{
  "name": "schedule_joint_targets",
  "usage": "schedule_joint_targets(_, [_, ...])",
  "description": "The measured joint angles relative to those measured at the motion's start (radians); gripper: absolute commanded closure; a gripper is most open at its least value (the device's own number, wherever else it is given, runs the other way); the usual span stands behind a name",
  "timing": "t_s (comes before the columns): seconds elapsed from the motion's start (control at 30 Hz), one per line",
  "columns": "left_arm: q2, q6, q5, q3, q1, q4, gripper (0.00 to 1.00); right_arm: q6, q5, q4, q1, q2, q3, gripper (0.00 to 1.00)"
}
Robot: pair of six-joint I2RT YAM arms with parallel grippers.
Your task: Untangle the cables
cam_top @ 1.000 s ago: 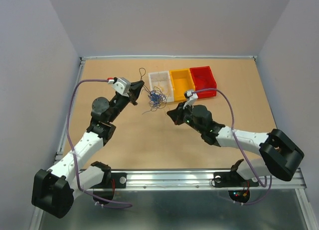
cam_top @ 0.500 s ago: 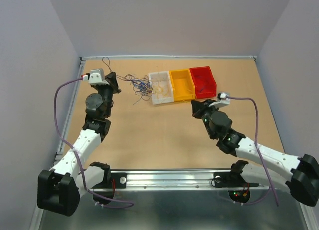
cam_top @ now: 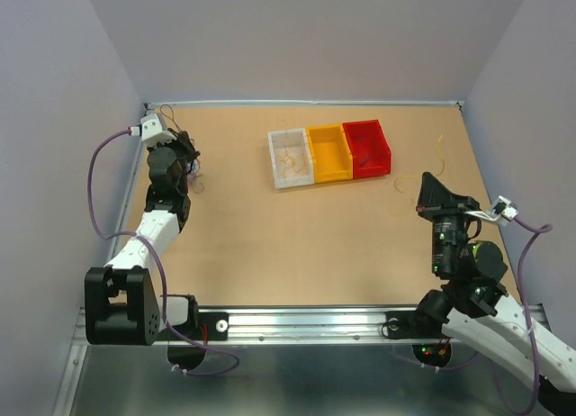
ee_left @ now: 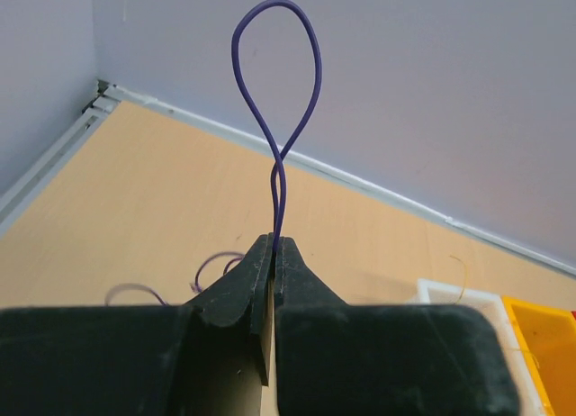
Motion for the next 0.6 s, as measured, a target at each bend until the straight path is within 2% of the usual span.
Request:
schedule_joint_targets(0.13, [0.022, -0.002, 0.001, 0.0, 0.006, -0.003, 1.0, -0.033, 0.003, -0.012, -0.001, -0.024, 0.001, 0.99])
schedule_joint_targets(0.27, [0.022, 0.005, 0.022, 0.0, 0.006, 0.032, 1.0, -0.066, -0.039, -0.049, -0.001, 0.018, 0.015, 0.99])
schedule_joint_targets(0.6, [0.001, 0.011, 0.079, -0.012, 0.006, 0.113, 1.0, -0.103, -0.304, -0.121, -0.001, 0.37, 0.268, 0.99])
